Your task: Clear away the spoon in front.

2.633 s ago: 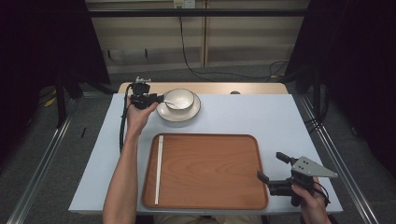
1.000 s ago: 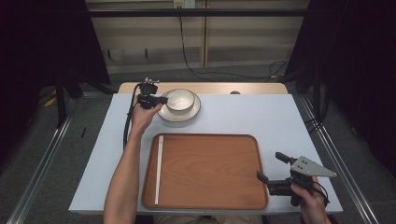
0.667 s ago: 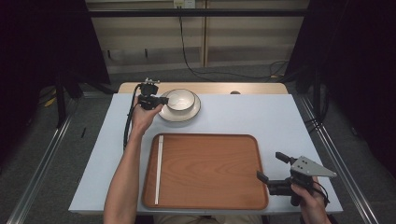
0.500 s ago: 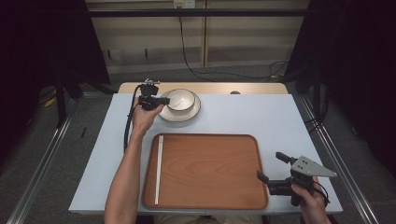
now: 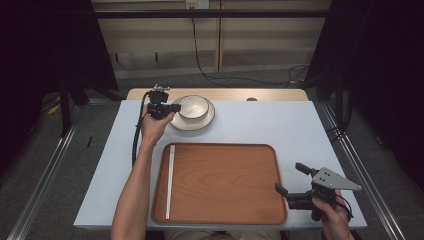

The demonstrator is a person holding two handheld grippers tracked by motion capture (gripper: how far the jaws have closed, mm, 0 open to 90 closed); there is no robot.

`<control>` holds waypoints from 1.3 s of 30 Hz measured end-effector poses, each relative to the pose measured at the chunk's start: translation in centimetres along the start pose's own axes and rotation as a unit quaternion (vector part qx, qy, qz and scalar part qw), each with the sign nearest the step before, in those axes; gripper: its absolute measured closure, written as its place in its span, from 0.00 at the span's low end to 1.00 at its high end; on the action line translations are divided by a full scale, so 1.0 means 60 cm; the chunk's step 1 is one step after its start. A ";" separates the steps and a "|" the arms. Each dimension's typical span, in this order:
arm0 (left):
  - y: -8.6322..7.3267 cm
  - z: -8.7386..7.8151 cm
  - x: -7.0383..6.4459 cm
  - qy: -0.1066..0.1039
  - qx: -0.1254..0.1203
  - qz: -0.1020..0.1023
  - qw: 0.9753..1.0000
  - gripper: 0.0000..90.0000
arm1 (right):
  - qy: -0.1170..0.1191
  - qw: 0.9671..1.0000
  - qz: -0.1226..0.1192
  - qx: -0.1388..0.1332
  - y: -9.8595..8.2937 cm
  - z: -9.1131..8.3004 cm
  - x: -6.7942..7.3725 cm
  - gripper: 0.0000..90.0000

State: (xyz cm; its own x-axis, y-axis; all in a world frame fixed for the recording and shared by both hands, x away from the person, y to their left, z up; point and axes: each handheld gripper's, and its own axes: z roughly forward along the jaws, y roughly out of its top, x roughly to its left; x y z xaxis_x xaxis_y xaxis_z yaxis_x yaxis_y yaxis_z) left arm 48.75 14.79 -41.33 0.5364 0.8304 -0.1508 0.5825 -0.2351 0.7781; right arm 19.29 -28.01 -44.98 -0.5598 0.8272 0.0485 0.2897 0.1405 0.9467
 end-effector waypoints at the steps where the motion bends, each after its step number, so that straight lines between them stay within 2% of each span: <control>1: 0.001 -0.002 -0.004 0.002 0.000 0.007 1.000 0.94 | -0.001 1.000 0.000 0.000 0.000 0.000 0.000 0.02; 2: 0.001 -0.003 -0.008 0.005 -0.003 0.009 1.000 0.94 | -0.002 1.000 0.000 0.000 0.000 0.000 0.000 0.02; 3: 0.000 -0.004 -0.012 0.002 -0.013 0.000 1.000 0.94 | -0.001 1.000 -0.003 0.000 0.000 0.001 0.000 0.02; 4: 0.001 -0.009 -0.011 0.000 -0.009 0.012 1.000 0.94 | -0.001 1.000 -0.002 0.000 0.000 0.002 0.000 0.02; 12: -0.004 -0.019 -0.022 -0.001 -0.028 0.015 1.000 0.94 | -0.003 1.000 -0.001 0.000 0.000 0.000 0.000 0.02; 17: -0.014 -0.028 -0.025 0.001 -0.046 0.004 0.999 0.94 | -0.005 1.000 -0.001 0.000 0.000 0.000 0.000 0.02; 19: -0.015 -0.034 -0.028 0.007 -0.047 0.009 0.999 0.94 | -0.005 1.000 -0.005 -0.002 0.001 0.000 0.000 0.02; 23: -0.017 -0.046 -0.028 0.002 -0.058 0.006 0.998 0.94 | -0.004 1.000 -0.003 -0.002 0.001 0.000 0.001 0.02; 24: -0.018 -0.049 -0.027 0.004 -0.062 0.004 0.998 0.94 | -0.005 1.000 -0.004 -0.002 0.001 0.000 0.001 0.02; 25: -0.018 -0.052 -0.025 -0.005 -0.063 -0.003 0.998 0.94 | -0.004 1.000 -0.003 -0.003 0.001 0.000 0.001 0.02; 28: -0.021 -0.062 -0.027 0.007 -0.071 -0.006 0.997 0.94 | -0.006 1.000 -0.003 -0.004 0.002 -0.001 0.001 0.02; 29: -0.021 -0.063 -0.029 0.002 -0.074 -0.010 0.997 0.94 | -0.006 1.000 -0.004 -0.004 0.002 -0.001 0.001 0.02; 31: -0.023 -0.071 -0.031 0.012 -0.075 0.000 0.997 0.94 | -0.007 1.000 -0.004 -0.004 0.002 -0.001 0.001 0.02; 39: -0.027 -0.086 -0.034 0.010 -0.085 0.001 0.996 0.94 | -0.007 1.000 -0.008 -0.004 0.002 -0.001 0.002 0.02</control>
State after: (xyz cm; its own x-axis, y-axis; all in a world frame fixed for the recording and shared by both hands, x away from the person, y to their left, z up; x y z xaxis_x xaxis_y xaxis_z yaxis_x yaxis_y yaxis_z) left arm 43.56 16.07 -39.12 0.5252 0.8397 -0.1379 0.4680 -0.1497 0.8709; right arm 19.21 -27.95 -44.85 -0.5535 0.8323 0.0300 0.2751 0.1487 0.9498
